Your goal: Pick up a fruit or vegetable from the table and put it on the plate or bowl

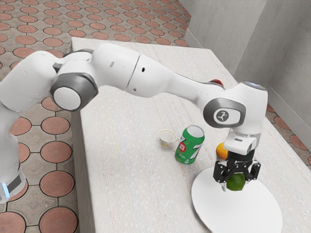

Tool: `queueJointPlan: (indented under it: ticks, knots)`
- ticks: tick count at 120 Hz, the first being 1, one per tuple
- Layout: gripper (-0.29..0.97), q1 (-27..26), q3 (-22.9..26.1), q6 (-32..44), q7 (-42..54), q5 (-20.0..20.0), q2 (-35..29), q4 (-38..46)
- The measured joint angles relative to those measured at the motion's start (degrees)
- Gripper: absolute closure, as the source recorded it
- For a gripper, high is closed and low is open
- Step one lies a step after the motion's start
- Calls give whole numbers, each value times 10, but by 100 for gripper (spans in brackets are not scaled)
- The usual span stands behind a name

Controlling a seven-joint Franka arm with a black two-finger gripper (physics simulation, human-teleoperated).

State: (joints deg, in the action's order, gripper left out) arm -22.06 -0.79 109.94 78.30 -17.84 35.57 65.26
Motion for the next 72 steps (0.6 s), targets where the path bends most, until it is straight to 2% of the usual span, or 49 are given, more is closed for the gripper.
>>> queueJointPlan:
  ticks: [14,31,39,52,60,68,72]
  knots:
    - [40,0,0,10,-3,0,5,0]
    - [15,-5,0,27,-6,0,16,-2]
    - [10,-6,0,33,-7,8,17,-3]
    - [4,-10,-3,24,-8,42,-1,-18]
    - [3,38,-9,-30,-9,52,-102,-52]
    - [2,132,-12,-104,-10,51,-238,-65]
    - [1,165,-5,-146,-7,72,-276,-67]
